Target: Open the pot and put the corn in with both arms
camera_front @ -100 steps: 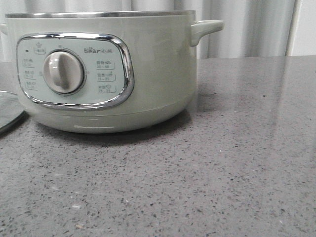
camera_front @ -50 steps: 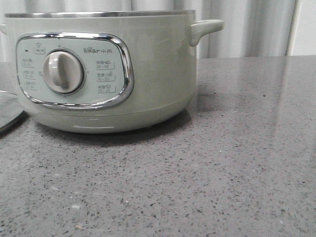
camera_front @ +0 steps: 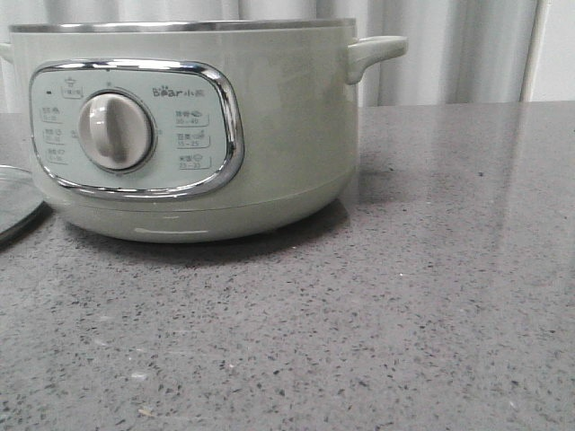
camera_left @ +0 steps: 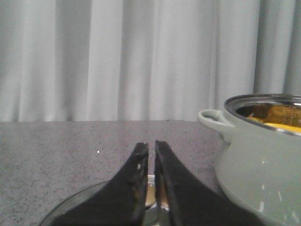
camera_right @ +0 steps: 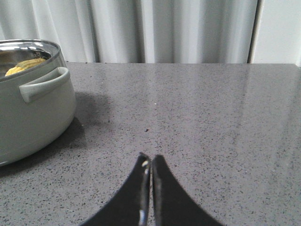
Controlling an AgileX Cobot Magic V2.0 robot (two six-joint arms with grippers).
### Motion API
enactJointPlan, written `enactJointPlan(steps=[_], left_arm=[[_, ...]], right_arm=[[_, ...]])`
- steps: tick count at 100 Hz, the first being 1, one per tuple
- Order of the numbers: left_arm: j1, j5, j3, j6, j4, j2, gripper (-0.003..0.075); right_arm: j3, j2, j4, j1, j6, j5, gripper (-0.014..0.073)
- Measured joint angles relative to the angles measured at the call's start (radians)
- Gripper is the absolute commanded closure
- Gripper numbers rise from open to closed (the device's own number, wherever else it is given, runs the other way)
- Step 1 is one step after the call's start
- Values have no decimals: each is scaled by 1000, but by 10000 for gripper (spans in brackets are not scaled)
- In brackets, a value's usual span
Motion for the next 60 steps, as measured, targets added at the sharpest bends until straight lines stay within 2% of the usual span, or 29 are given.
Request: enactJointPlan(steps=[22,45,60], left_arm=[[28,72,121,0,0,-76,741],[35,316,124,0,0,-79,741],[42,330,124,0,0,-79,741]], right_arm=[[0,0,0,0,0,0,667],[0,0,0,0,0,0,667],[0,0,0,0,0,0,667]])
